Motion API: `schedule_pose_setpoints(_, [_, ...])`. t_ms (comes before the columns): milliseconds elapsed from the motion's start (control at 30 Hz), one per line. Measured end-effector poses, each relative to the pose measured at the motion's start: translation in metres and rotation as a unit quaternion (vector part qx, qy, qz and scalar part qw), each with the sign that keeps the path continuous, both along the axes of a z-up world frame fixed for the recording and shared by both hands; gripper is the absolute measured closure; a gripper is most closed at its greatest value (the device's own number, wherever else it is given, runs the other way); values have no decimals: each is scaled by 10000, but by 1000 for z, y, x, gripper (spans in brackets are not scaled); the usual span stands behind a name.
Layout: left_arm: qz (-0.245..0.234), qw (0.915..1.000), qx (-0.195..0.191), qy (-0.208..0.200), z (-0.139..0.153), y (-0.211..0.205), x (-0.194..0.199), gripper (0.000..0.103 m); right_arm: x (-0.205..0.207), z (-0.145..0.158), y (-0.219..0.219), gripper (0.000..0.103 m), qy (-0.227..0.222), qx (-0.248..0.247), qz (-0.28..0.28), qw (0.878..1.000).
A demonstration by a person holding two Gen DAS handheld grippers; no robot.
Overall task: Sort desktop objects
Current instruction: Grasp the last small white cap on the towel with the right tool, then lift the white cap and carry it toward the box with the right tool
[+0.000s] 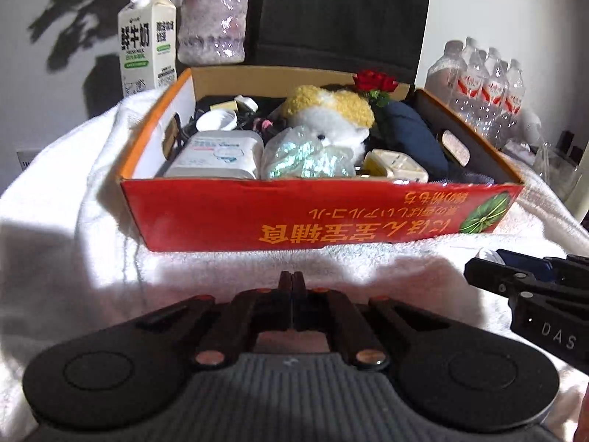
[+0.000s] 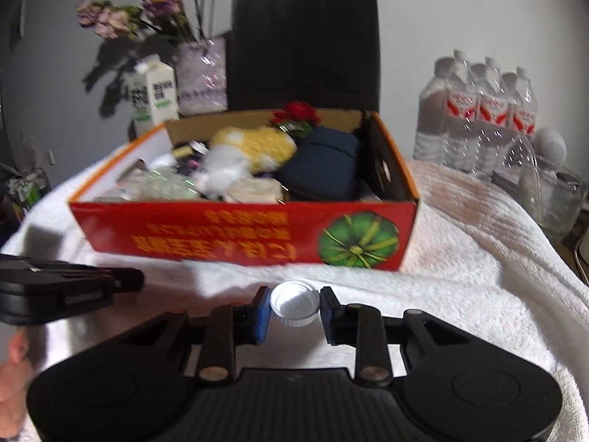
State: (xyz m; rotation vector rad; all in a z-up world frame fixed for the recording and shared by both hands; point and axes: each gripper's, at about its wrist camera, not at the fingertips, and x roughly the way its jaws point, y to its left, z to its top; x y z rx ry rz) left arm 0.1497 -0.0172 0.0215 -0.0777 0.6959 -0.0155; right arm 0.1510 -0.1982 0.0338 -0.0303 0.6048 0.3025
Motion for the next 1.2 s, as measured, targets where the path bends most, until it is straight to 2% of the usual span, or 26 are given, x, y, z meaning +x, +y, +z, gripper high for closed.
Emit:
schedule_pose_setpoints(167, [4, 9999, -11, -153, 20, -3, -26, 101, -27, 16, 0, 76, -136, 221, 31, 9997])
schedule_pose_setpoints(367, [-30, 9998, 42, -211, 37, -7, -80, 101, -76, 34, -6, 76, -327, 451, 82, 9984])
schedule_pose_setpoints(500, [6, 9995, 113, -292, 47, -4, -124, 101, -126, 40, -6, 76, -575, 293, 156, 9978])
schedule_pose_setpoints(667, [37, 9988, -27, -482, 58, 3, -183, 100, -185, 42, -12, 76, -756, 278, 139, 9967])
schedule_pose_setpoints(800, [35, 9978, 105, -660, 56, 0, -230, 100, -226, 42, -14, 76, -879, 227, 102, 9958])
schedule_pose_setpoints(867, [4, 9982, 144, -584, 50, -2, -249, 100, -244, 41, -15, 76, -925, 238, 119, 9954])
schedule_pose_setpoints(933, [-230, 9988, 89, -422, 46, -3, -263, 100, -262, 41, -14, 76, -1019, 153, 107, 9946])
schedule_pose_setpoints(1033, [-313, 9982, 175, -488, 47, -3, -278, 100, -287, 39, -16, 76, -1126, -30, 154, 9935])
schedule_pose_setpoints(1100, [-260, 9977, 236, -586, 50, -3, -279, 100, -297, 38, -19, 76, -1126, -87, 136, 9935])
schedule_pose_setpoints(1200, [-254, 9981, 134, -553, 49, -2, -274, 100, -298, 37, -24, 76, -1100, -59, 1, 9939])
